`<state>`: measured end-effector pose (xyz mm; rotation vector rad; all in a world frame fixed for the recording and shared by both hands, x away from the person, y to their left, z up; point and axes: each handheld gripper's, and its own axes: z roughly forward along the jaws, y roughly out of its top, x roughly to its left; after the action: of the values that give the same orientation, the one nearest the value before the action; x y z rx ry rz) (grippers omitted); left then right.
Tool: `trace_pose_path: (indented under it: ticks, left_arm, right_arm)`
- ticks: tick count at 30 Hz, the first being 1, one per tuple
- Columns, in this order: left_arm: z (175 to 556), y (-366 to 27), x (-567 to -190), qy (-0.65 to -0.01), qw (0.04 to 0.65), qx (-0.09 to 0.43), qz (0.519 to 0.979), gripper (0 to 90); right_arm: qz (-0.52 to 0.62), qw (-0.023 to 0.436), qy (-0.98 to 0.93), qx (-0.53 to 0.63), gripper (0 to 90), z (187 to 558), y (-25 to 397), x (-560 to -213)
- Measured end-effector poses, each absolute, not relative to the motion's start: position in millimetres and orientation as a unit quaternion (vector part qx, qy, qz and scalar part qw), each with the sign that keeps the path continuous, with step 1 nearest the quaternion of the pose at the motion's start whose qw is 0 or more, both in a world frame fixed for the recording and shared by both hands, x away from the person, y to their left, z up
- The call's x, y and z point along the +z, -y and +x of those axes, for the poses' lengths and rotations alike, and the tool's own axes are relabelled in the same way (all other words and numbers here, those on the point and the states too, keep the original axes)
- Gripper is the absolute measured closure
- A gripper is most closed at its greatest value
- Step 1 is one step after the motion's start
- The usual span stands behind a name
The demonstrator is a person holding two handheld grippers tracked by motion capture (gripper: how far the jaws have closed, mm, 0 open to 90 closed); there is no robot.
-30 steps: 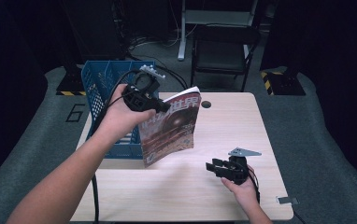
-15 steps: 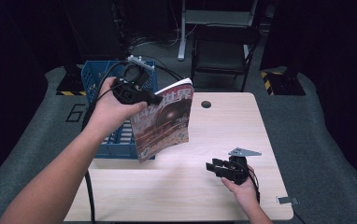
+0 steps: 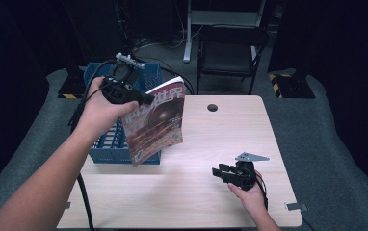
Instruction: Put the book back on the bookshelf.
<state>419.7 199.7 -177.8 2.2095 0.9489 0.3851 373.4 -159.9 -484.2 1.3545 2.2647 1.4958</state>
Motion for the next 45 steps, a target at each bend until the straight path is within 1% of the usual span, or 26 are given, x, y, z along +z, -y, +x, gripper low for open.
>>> trace_pose_path:
  ticks: [23,45]
  left_arm:
    - [431.2,-230.0,-176.5,-0.417,0.355,0.159,0.822,83.9]
    - [446.6,-259.4,-175.3,-0.457,0.345,0.169,0.802,84.0]
  right_arm:
    - [0.448,0.055,-0.746,0.491,55.6,373.4,159.8,-484.8]
    - [0.445,0.054,-0.745,0.494,55.5,373.4,160.6,-485.1]
